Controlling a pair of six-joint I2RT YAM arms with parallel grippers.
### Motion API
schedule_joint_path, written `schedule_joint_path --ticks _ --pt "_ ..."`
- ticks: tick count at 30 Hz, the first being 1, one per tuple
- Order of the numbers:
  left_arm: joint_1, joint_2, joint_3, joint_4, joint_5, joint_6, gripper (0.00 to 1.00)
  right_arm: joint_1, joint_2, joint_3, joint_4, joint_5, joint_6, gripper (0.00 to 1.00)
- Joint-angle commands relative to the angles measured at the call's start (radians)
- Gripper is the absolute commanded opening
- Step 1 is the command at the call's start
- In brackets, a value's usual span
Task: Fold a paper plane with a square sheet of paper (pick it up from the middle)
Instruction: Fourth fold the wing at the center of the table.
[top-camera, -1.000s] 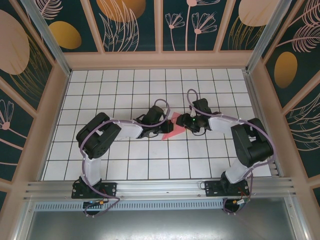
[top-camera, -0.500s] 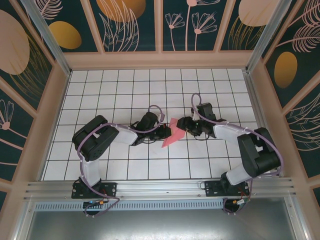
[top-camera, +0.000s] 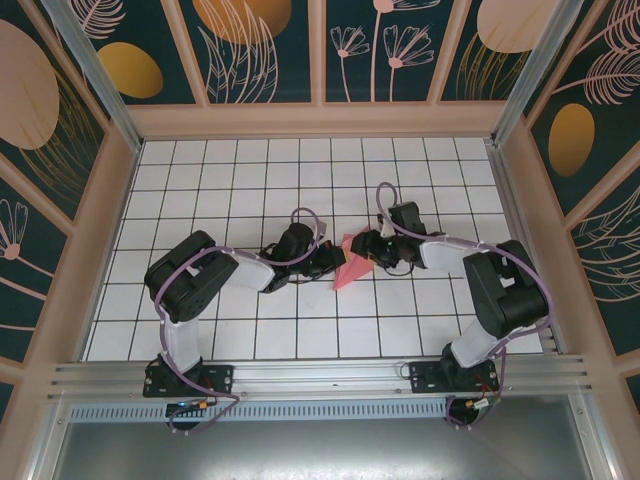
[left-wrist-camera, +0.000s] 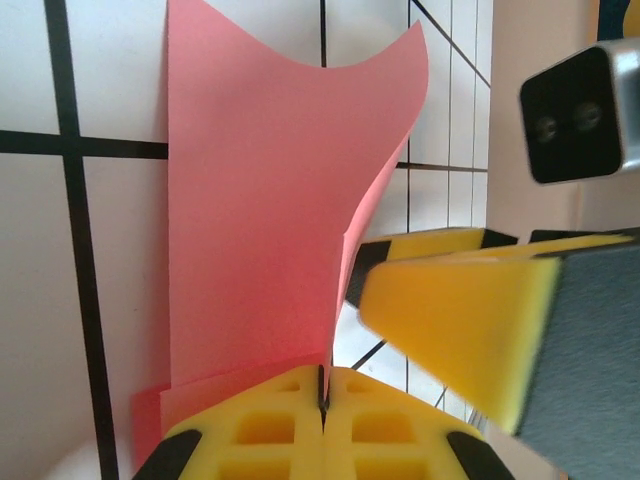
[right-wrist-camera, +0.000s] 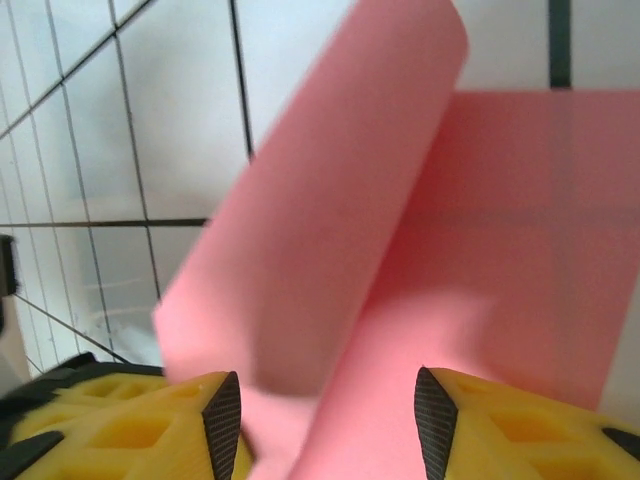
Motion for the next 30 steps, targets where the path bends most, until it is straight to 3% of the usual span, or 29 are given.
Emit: schedule_joint_path --ticks 1,11,18,30 --pt "0.009 0.002 -0.014 0.054 -0.022 -0.045 0.00 -0.009 0.016 0.031 -0.009 0.003 -0.010 0.52" --pt "0.008 0.023 -0.016 0.067 0.024 0.022 0.01 -0.007 0.097 0.018 -0.008 0.030 0.004 0.48" --pt "0.008 -0.012 -0.036 0.044 0.006 0.181 0.19 -0.008 0.119 0.000 -0.032 0.075 0.036 0.48" --pt "0.005 -0.022 -0.052 0.054 0.011 0.343 0.26 -0.008 0.136 0.008 -0.048 0.081 0.046 0.48"
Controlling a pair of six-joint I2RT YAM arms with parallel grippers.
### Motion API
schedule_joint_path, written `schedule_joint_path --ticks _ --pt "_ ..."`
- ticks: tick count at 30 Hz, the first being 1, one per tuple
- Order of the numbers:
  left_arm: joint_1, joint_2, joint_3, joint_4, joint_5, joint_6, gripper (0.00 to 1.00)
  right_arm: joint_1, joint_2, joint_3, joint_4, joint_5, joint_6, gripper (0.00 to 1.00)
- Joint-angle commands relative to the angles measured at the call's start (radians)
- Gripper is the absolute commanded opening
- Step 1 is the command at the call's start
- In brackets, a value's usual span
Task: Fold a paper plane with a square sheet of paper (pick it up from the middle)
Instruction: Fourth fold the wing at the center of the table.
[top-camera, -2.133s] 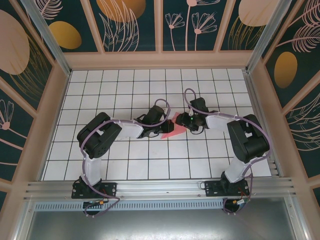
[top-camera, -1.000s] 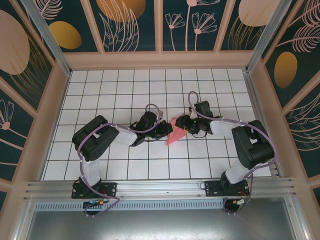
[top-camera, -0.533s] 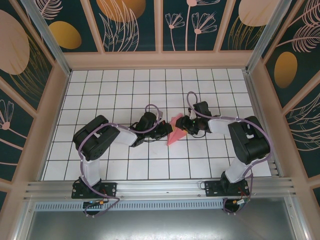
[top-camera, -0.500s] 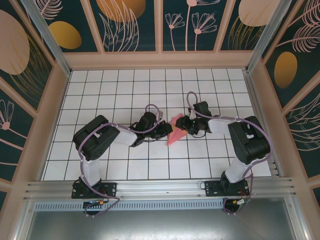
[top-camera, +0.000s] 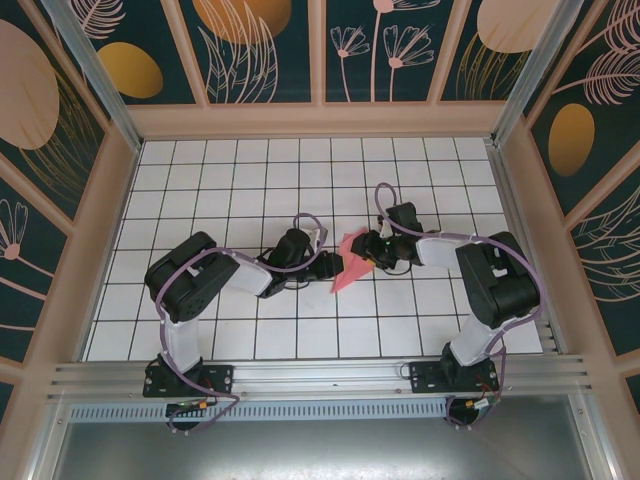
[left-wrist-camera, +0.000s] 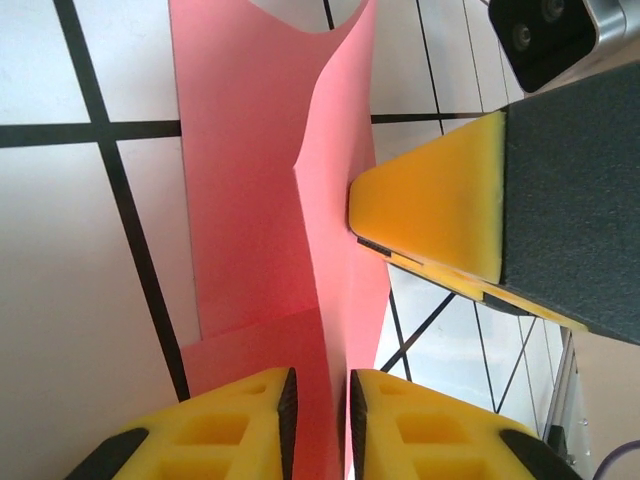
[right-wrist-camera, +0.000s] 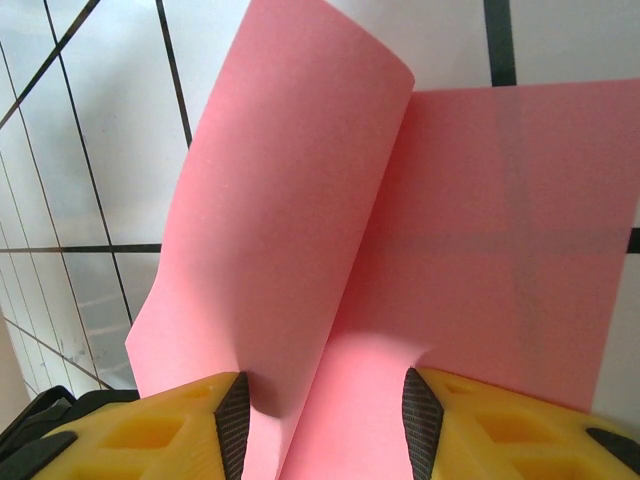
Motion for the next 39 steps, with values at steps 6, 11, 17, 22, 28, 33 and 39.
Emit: schedule_joint_path --ticks 6,11,17,22,28,33,39 --pt "0.003 0.008 0.029 0.034 0.046 0.128 0.29 -0.004 0.064 -0.004 -0.070 0.084 0.004 0.48" --pt "0.004 0.027 0.049 0.008 0.046 0.162 0.28 -0.004 0.079 0.002 -0.098 0.103 0.007 0.48" --pt "0.003 0.042 0.067 -0.028 0.035 0.184 0.21 -0.002 0.097 0.005 -0.139 0.139 0.015 0.48" --pt "0.003 0.050 0.073 -0.040 0.027 0.184 0.09 0.001 0.107 0.006 -0.175 0.176 0.022 0.49" --pt "0.004 0.057 0.076 -0.038 0.040 0.169 0.00 0.005 0.121 0.008 -0.215 0.238 0.026 0.50" --pt "0.008 0.062 0.086 -0.057 0.043 0.141 0.00 0.014 0.140 0.010 -0.250 0.300 0.037 0.50" --pt "0.022 0.071 0.094 -0.064 0.070 0.089 0.00 0.021 0.172 0.009 -0.292 0.363 0.059 0.49"
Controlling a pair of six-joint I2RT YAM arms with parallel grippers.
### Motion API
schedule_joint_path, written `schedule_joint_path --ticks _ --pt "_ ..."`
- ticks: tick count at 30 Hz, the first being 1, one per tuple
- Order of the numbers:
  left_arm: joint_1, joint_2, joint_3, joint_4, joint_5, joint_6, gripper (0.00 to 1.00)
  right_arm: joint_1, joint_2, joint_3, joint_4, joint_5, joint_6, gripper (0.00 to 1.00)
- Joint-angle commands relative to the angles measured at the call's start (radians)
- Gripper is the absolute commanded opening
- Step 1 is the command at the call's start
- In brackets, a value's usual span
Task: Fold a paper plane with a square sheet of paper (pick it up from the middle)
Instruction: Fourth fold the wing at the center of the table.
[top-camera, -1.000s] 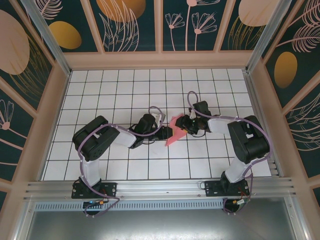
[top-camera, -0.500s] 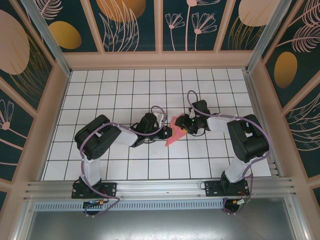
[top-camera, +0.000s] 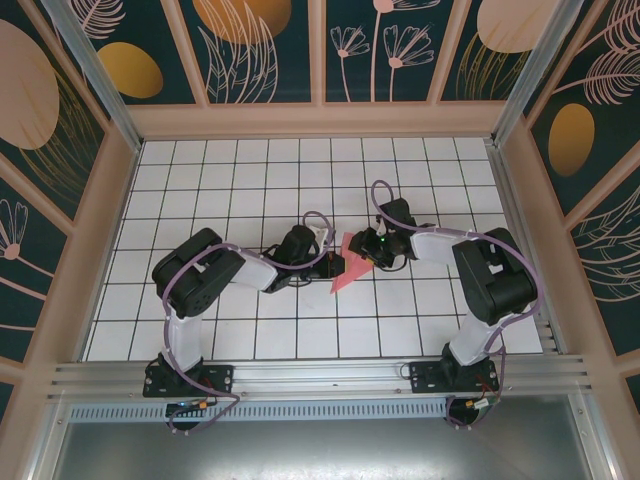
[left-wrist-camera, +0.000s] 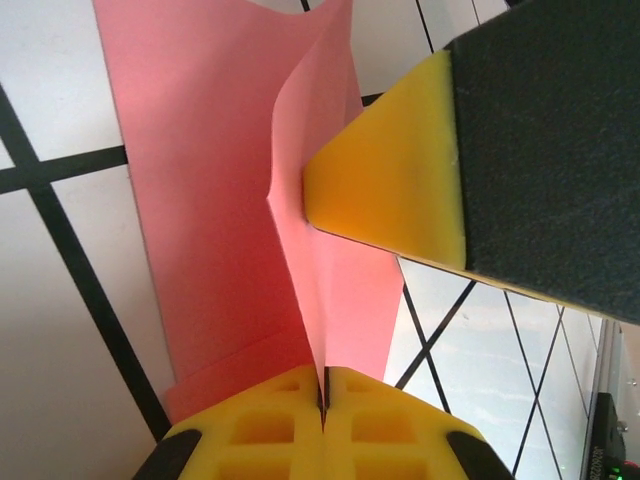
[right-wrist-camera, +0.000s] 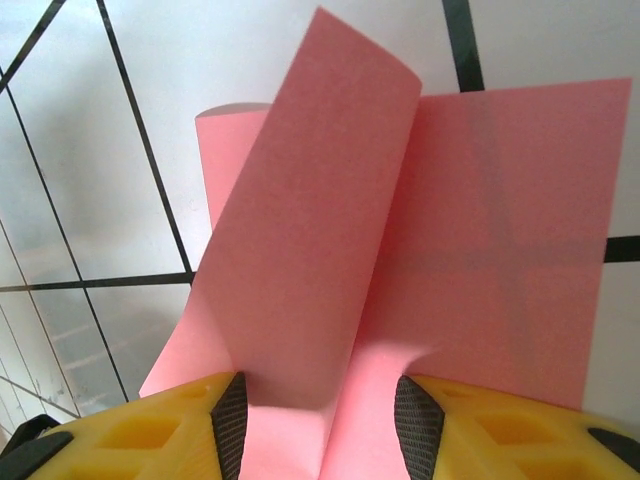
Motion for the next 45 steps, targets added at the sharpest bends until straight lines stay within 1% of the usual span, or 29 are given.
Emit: schedule_joint_path --ticks 1,5,8,9,12,14,18,21,25,28,33,37,45 --pt "0.016 0.020 0.025 -0.003 0.033 -0.043 0.00 -0.010 0.130 -0.070 -0.178 0.267 0.005 0.50" --pt "0.023 0.028 0.037 -0.007 0.067 -0.065 0.00 -0.010 0.142 -0.072 -0.183 0.278 0.013 0.49" --pt "0.025 0.019 0.039 -0.023 0.062 -0.057 0.00 -0.009 0.145 -0.070 -0.187 0.284 0.017 0.49" --pt "0.025 0.012 0.039 -0.030 0.055 -0.052 0.03 -0.009 0.147 -0.068 -0.189 0.287 0.019 0.49" --pt "0.026 -0.025 0.030 -0.059 0.031 -0.034 0.19 -0.008 0.157 -0.064 -0.194 0.295 0.024 0.49" --pt "0.026 -0.057 0.017 -0.072 0.018 -0.029 0.27 -0.006 0.164 -0.061 -0.195 0.297 0.026 0.49" --pt "0.028 -0.137 -0.010 -0.127 -0.019 -0.008 0.34 -0.002 0.171 -0.059 -0.198 0.298 0.030 0.49" --pt "0.025 -0.185 -0.028 -0.145 -0.044 -0.009 0.34 0.000 0.171 -0.058 -0.199 0.300 0.032 0.49" --pt "0.018 -0.197 -0.035 -0.103 -0.020 -0.029 0.31 0.000 0.173 -0.055 -0.201 0.301 0.033 0.49" --pt "-0.008 -0.176 -0.009 -0.103 -0.017 -0.025 0.28 0.001 0.174 -0.054 -0.203 0.302 0.035 0.49" --pt "-0.046 -0.112 0.059 -0.168 -0.023 0.012 0.26 0.003 0.175 -0.053 -0.207 0.301 0.036 0.49" --pt "-0.048 -0.076 0.083 -0.209 -0.033 0.029 0.25 0.000 0.179 -0.052 -0.209 0.304 0.038 0.49" --pt "-0.048 -0.049 0.112 -0.282 -0.092 0.063 0.24 0.001 0.193 -0.047 -0.218 0.316 0.041 0.48"
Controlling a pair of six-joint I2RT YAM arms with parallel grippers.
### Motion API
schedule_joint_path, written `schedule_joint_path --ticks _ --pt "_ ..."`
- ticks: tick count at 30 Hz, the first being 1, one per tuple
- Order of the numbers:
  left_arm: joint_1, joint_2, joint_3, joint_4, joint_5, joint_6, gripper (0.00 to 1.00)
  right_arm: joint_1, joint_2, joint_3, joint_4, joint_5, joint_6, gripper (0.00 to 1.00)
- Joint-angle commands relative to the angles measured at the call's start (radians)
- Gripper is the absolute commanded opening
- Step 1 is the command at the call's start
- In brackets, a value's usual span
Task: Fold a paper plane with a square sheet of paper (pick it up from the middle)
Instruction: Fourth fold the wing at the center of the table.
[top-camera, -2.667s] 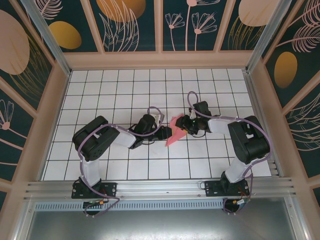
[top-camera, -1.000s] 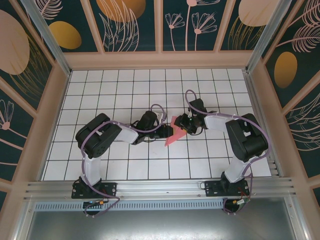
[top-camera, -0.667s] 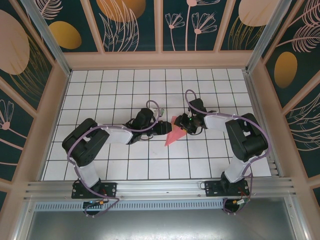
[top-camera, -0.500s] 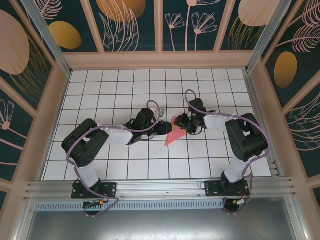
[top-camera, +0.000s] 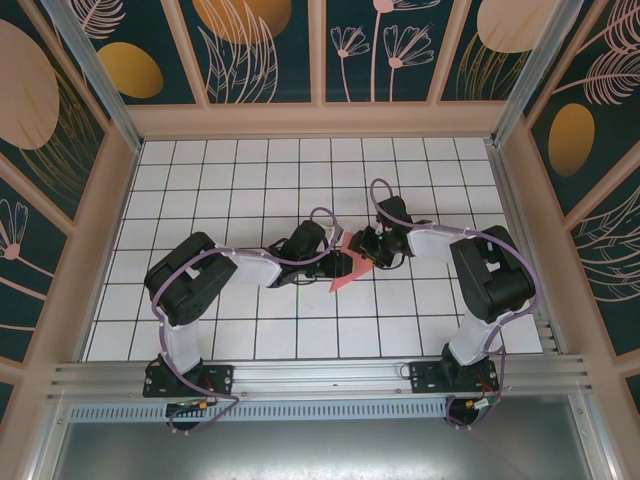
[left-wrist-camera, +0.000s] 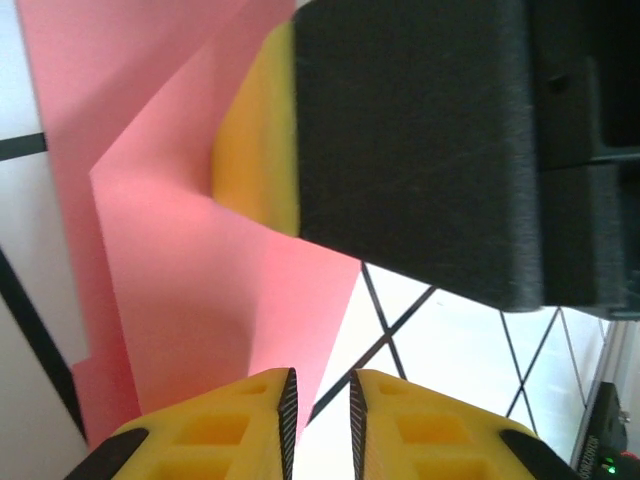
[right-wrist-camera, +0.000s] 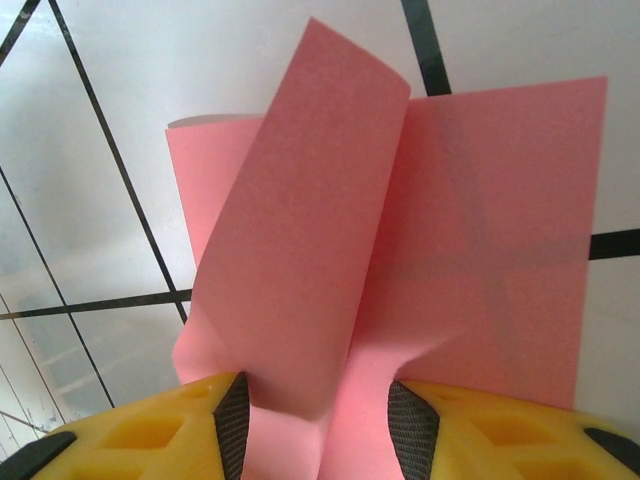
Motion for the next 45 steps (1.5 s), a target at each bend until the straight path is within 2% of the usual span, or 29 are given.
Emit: schedule_joint_path --ticks 1,22,30,36,41,45 --pt "0.002 0.018 0.027 -0.050 -0.041 0.036 0.24 -0.011 0.174 -0.083 -0.164 0.275 -0.008 0.48" --pt "0.003 0.039 0.043 -0.124 -0.152 0.043 0.20 -0.010 0.216 -0.087 -0.184 0.309 -0.002 0.42" --pt "0.003 0.055 0.050 -0.168 -0.186 0.047 0.14 -0.010 0.210 -0.087 -0.185 0.301 0.000 0.42" --pt "0.004 0.072 0.061 -0.226 -0.194 0.067 0.07 -0.014 0.130 -0.061 -0.185 0.249 -0.013 0.41" --pt "0.002 0.091 0.066 -0.274 -0.185 0.087 0.00 -0.038 -0.009 -0.016 -0.148 0.137 -0.061 0.41" --pt "0.003 0.099 0.066 -0.301 -0.188 0.094 0.00 -0.069 -0.124 -0.009 -0.105 0.052 -0.102 0.42"
